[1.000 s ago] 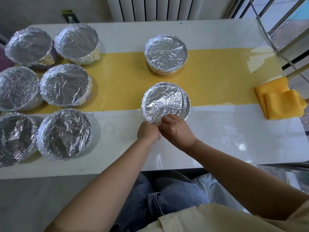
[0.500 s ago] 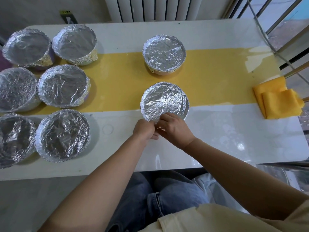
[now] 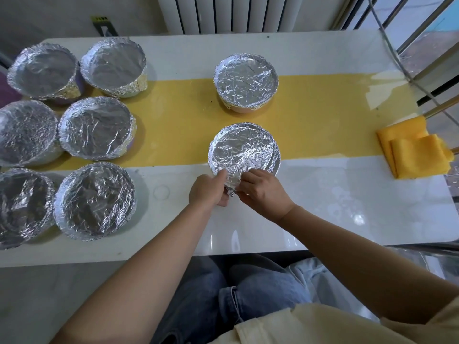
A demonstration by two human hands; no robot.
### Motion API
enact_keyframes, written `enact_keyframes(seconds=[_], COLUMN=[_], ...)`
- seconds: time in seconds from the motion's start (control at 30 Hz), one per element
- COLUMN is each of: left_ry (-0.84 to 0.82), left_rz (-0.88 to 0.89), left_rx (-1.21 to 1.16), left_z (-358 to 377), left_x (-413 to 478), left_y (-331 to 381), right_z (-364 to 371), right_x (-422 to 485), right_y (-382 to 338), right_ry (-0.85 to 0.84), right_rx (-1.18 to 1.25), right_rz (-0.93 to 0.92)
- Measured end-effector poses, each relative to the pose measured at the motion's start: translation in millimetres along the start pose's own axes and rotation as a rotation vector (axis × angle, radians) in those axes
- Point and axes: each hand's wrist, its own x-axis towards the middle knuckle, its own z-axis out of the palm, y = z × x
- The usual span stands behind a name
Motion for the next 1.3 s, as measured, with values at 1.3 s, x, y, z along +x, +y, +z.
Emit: enact_keyframes(seconds=[1.3], left_ry=[0.025], left_rz=[0.057], left_rx=[0.023], left_z=[-3], left_x=[0], left_y=[-7], right_z=[3], right_x=[7], right_y=[-5], right_ry=[-0.015], right_rx=[0.060], right_rz=[0.048])
